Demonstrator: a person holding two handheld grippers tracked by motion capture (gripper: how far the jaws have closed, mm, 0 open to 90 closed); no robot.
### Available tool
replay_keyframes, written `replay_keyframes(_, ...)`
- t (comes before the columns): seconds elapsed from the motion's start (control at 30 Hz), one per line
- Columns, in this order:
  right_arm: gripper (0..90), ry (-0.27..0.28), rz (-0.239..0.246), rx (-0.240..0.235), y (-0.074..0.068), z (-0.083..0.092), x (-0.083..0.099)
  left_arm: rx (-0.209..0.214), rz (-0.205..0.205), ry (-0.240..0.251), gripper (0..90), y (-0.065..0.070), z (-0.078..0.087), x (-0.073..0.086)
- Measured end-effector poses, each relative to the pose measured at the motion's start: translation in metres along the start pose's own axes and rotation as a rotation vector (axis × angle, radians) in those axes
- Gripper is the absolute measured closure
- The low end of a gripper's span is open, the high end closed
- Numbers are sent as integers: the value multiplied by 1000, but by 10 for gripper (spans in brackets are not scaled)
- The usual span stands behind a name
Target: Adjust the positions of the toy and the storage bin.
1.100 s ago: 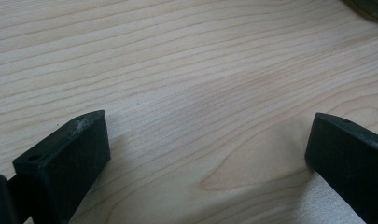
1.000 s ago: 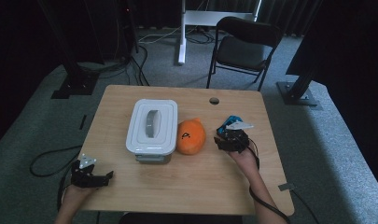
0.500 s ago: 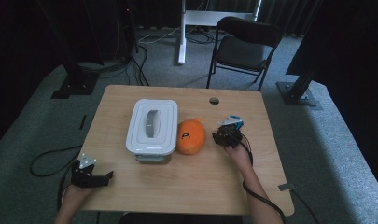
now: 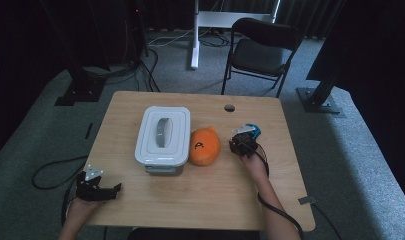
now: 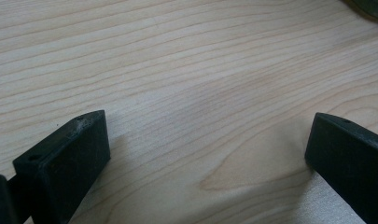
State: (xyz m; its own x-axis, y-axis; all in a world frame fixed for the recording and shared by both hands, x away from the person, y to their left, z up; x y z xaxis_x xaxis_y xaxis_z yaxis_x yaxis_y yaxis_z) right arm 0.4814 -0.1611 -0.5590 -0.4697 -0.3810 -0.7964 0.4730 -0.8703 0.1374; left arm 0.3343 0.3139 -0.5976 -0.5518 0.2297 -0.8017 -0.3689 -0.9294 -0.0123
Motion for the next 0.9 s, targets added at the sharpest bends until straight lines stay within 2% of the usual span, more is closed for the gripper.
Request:
replay_keyframes(0.13,805,-1,2,20,2,1,0,0,0,0,4,0,0,0)
replay_keyframes(0.2,884,3,-16,6,2,2,0,0,0,0,3,0,0,0)
replay_keyframes(0.3,900,-2,-15,19,4,3,-1,0,0,0,3,0,0,0)
replay_keyframes(0.4,900,-7,-26,0,4,4,0,0,0,0,3,0,0,0)
replay_keyframes(0.53,900,-17,-9,8,4,6,0,0,0,0,3,0,0,0)
replay_keyframes(0.57,900,-20,-20,-6,4,6,0,0,0,0,3,0,0,0)
replay_keyframes(0.63,900,-22,-15,5,5,6,0,0,0,0,3,0,0,0)
replay_keyframes(0.67,900,-27,-24,-7,6,6,0,0,0,0,3,0,0,0)
replay_keyframes(0.7,829,-12,-40,-21,6,6,-2,0,0,0,3,0,0,0)
replay_keyframes(0.73,829,-12,-40,-21,6,6,-2,0,0,0,3,0,0,0)
replay_keyframes(0.77,737,5,-35,-7,7,7,-4,0,0,0,4,0,0,0)
replay_keyframes(0.83,630,12,-39,-17,7,6,-8,0,0,0,3,0,0,0)
replay_keyframes(0.9,617,2,-34,-17,7,3,-10,0,0,0,3,0,0,0)
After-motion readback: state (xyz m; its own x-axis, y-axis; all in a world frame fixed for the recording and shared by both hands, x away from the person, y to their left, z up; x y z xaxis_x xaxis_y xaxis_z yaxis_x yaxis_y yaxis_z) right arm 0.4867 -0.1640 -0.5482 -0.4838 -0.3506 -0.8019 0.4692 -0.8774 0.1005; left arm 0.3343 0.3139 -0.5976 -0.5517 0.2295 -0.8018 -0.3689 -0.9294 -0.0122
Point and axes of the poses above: each handheld gripper's, and its own axes: z roughly backward along the jaws, x roughly out of its underside, y roughly to its right, the point moved 7 cm from there along -z, roughly forward along the jaws, and after that the axes turned 10 degrees about y, right-handed, at the moved point
